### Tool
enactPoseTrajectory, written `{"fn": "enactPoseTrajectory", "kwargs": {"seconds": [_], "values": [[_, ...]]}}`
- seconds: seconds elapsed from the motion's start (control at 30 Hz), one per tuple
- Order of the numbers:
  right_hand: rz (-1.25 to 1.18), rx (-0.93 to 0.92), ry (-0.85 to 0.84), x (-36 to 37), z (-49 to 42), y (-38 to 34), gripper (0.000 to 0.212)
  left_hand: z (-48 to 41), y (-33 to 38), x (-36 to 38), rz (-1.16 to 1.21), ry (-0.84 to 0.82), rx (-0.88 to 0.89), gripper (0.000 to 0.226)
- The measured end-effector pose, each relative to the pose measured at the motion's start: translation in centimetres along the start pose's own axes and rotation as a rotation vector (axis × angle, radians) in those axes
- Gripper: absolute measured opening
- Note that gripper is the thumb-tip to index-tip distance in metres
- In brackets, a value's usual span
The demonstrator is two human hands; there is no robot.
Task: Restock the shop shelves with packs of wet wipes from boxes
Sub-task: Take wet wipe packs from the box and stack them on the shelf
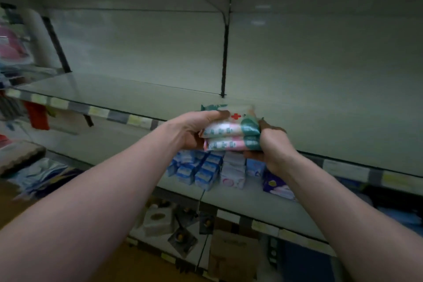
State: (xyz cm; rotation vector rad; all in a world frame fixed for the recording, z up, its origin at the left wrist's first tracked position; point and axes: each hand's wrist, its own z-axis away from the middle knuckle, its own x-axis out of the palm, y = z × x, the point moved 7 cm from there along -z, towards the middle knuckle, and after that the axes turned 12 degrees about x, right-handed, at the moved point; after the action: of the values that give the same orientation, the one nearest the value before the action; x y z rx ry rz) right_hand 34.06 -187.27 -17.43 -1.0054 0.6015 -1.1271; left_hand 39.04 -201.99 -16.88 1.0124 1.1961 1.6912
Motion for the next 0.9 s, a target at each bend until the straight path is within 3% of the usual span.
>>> {"fn": "enactPoseTrajectory", "kwargs": {"seconds": [0.13, 0.27, 0.4, 0.53, 0.63, 0.7, 0.8, 0.9], "values": [[-0.398, 0.028, -0.028, -3.4, -1.1, -0.2, 0.036, -3.9, 0.6, 4.3, 0.068, 0.000, 0.081, 0.010], [-0.426, -0.004, 0.025, -6.4, -1.7, -0.5, 0.028, -6.6, 0.3, 9.3, 0.081, -0.042, 0.065, 0.019], [-0.482, -0.041, 0.162, -10.1, -2.2, -0.7, 0.034, -8.2, -0.8, 14.5, -0.016, -0.174, 0.038, 0.029], [-0.360, -0.044, 0.227, -15.6, -2.8, -1.8, 0.035, -9.3, 0.0, 17.9, -0.422, -0.201, 0.084, 0.043], [-0.188, -0.033, 0.125, -19.8, -2.8, -3.5, 0.030, -10.6, 1.9, 21.2, -0.645, -0.199, 0.210, 0.066], [-0.024, -0.034, 0.047, -22.0, -2.9, -4.6, 0.028, -10.8, 2.7, 24.4, -0.721, -0.281, 0.241, 0.052], [0.121, -0.060, 0.000, -24.9, -3.4, -6.1, 0.019, -11.5, 2.0, 28.8, -0.725, -0.358, 0.185, 0.044], [0.058, -0.066, 0.030, -28.3, -4.5, -7.2, 0.011, -13.2, 0.8, 31.9, -0.538, -0.266, 0.194, 0.047]]}}
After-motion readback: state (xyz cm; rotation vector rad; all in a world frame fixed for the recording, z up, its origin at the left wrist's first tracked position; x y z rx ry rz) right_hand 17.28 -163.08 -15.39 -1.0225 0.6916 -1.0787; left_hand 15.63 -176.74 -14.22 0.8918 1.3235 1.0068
